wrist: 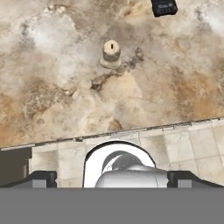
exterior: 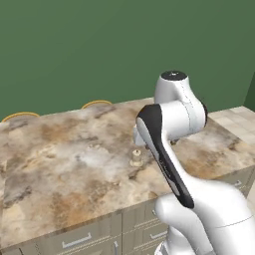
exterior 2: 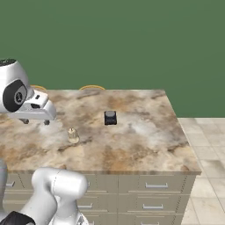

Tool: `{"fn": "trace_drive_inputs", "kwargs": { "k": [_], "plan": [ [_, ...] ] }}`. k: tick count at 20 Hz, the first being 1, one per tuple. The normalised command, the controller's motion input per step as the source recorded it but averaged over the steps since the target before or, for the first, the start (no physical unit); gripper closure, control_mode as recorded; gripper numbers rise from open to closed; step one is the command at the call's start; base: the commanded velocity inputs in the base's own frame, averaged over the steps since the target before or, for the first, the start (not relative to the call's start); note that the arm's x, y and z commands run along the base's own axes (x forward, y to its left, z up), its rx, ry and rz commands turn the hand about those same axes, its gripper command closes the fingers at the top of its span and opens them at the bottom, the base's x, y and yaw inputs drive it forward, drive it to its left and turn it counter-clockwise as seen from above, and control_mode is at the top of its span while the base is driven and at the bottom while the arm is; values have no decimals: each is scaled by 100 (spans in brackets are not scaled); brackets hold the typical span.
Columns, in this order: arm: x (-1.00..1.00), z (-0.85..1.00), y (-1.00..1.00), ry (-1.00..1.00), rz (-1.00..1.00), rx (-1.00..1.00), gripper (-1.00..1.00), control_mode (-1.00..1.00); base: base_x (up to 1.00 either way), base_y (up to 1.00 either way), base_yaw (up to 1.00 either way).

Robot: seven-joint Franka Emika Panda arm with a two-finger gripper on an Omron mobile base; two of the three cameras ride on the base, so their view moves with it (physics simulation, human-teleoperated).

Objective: Pick the candle and candle from the dining table and place them in the open cabinet. Close the cabinet after placing the objects.

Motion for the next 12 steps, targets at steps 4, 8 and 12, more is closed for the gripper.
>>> {"fn": "trace_drive_inputs", "kwargs": {
  "k": [4,8,12],
  "plan": [
    [58,-13,-2,-4,1,0,-100,-100,0,0,0],
    [63,-22,-8,-4,13,4,-100,-100,0,0,0],
    [64,-12,-19,-6,14,10,-100,-100,0,0,0]
  ]
}}
